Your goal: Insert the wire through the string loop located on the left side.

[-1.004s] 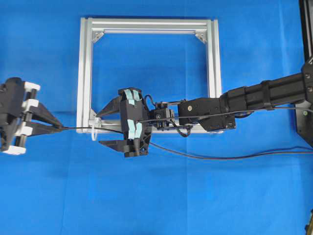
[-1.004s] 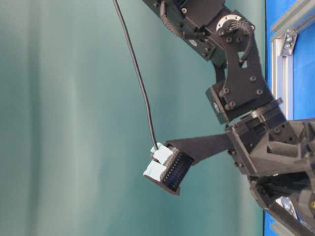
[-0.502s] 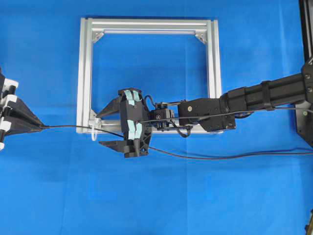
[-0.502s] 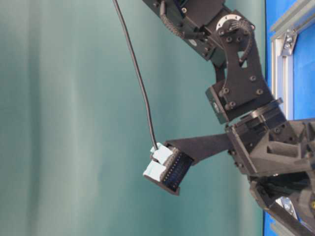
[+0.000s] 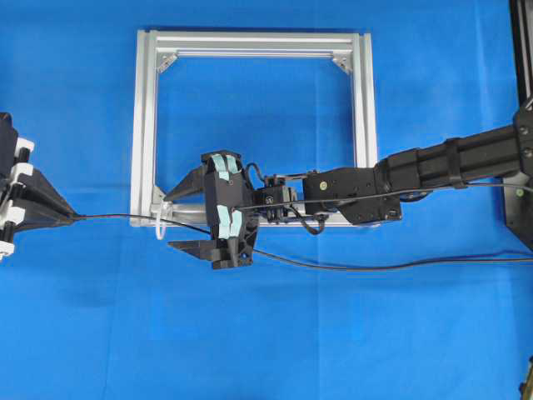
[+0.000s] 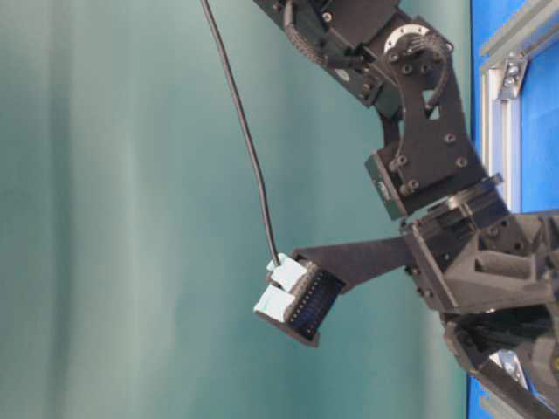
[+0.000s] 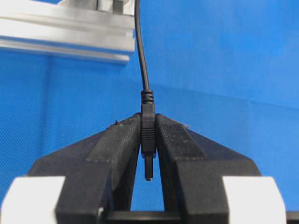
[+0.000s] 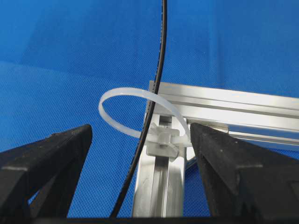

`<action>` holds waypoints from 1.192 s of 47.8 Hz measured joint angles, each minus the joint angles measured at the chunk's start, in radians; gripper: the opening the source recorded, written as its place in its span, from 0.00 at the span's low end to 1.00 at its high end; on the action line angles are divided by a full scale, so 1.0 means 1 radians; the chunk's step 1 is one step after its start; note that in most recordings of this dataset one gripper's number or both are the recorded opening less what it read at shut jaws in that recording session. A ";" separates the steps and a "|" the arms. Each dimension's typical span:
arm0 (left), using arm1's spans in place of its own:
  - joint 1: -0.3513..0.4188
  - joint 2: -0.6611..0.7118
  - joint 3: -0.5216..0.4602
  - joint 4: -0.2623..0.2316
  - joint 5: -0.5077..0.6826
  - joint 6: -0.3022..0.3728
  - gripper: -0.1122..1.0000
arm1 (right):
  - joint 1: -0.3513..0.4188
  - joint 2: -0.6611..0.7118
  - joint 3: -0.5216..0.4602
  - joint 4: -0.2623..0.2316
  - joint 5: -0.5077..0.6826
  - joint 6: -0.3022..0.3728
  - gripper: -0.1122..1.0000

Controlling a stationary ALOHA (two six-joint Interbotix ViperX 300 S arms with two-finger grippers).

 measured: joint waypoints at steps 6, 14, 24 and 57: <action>0.000 0.005 -0.002 0.000 0.011 -0.067 0.18 | 0.000 0.000 0.000 -0.002 0.000 0.002 0.94; 0.000 0.006 0.003 0.002 0.048 -0.130 0.41 | 0.002 0.000 0.000 0.000 -0.002 0.002 0.94; -0.011 0.002 0.002 0.021 0.061 -0.094 0.82 | 0.003 0.000 0.000 0.000 -0.002 0.002 0.94; -0.025 -0.100 -0.035 0.097 0.009 0.018 0.77 | 0.002 -0.149 0.002 -0.003 0.103 -0.023 0.94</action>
